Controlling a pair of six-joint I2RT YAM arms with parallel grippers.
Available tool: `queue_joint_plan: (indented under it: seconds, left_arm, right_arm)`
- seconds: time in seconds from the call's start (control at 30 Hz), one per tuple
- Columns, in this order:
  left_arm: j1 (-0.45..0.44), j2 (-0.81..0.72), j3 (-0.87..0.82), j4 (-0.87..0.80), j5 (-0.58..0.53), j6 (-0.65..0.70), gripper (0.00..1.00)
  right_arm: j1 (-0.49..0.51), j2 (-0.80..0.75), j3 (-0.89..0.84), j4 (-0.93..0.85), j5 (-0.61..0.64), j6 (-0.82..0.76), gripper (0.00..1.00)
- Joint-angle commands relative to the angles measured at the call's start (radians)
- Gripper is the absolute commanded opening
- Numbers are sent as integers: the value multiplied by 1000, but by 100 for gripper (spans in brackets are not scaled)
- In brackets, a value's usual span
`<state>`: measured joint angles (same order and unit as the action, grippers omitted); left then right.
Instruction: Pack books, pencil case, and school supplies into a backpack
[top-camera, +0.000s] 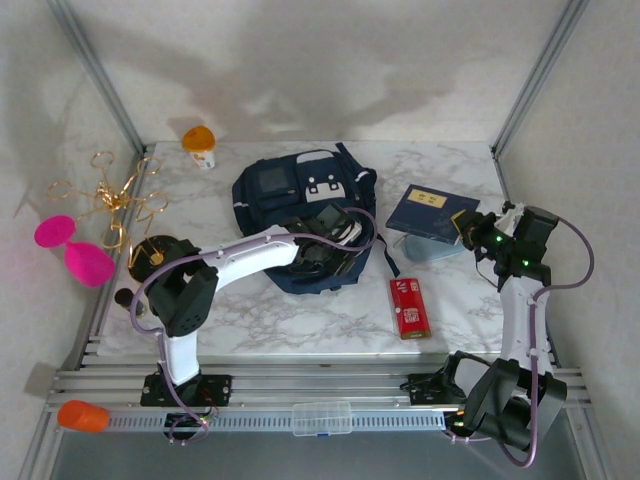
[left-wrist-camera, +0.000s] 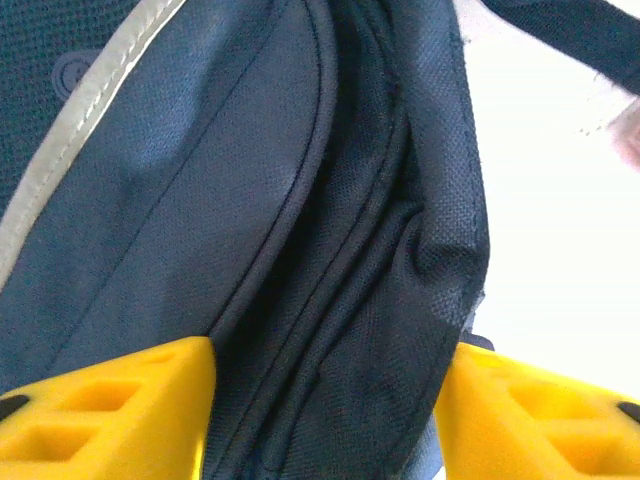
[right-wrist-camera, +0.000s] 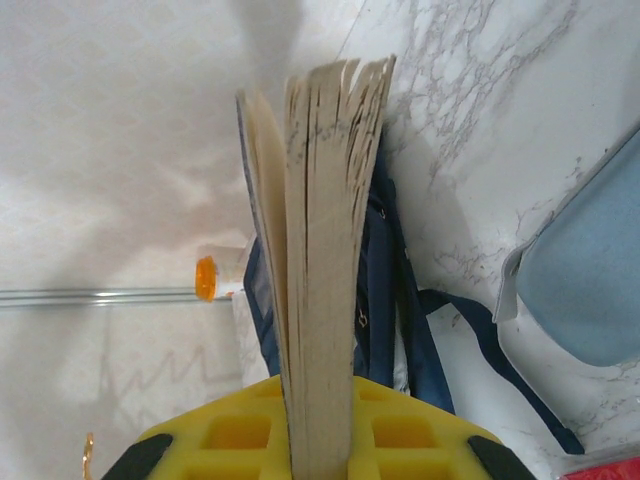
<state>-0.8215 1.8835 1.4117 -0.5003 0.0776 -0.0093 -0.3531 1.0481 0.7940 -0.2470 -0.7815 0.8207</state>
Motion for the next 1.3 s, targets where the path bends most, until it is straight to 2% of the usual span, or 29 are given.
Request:
queue_joint_plan:
  seconds: [0.0,0.07,0.23,0.37,0.57,0.67,0.8,0.93,1.0,1.07,1.2,1.27]
  left_arm:
    - [3,7,-2,-43,-30,16,38]
    - [18,16,26,-57,-42,9,23]
    - [38,6,92,-50,28,9,0]
    - [46,-11,190,-40,60,-60,0]
    - [46,9,440,2,13,-290,0]
    - [37,29,536,51,7,-404,0]
    - [15,47,602,131,-33,-524,0]
    - [-4,65,645,153,-90,-582,0]
    - [-7,85,674,134,-111,-602,0]
    - [-8,97,687,113,-150,-625,0]
    - [-11,104,690,140,-151,-653,0]
    - [-11,101,690,158,-125,-658,0]
  right_arm:
    - [-6,-8,-8,38,-17,-25,0]
    - [-6,-4,-12,47,-27,-21,0]
    - [-6,-12,3,2,-26,-47,0]
    - [-6,-29,15,-42,-32,-53,0]
    - [7,-87,34,-146,-17,-38,0]
    - [37,-119,-6,-136,-11,-2,0]
    - [158,-139,-93,2,28,127,0]
    - [343,-105,-180,235,150,290,0]
    - [456,-63,-221,399,251,350,0]
    - [542,-1,-246,522,370,389,0]
    - [689,187,-247,768,557,471,0]
    - [734,288,-185,776,625,488,1]
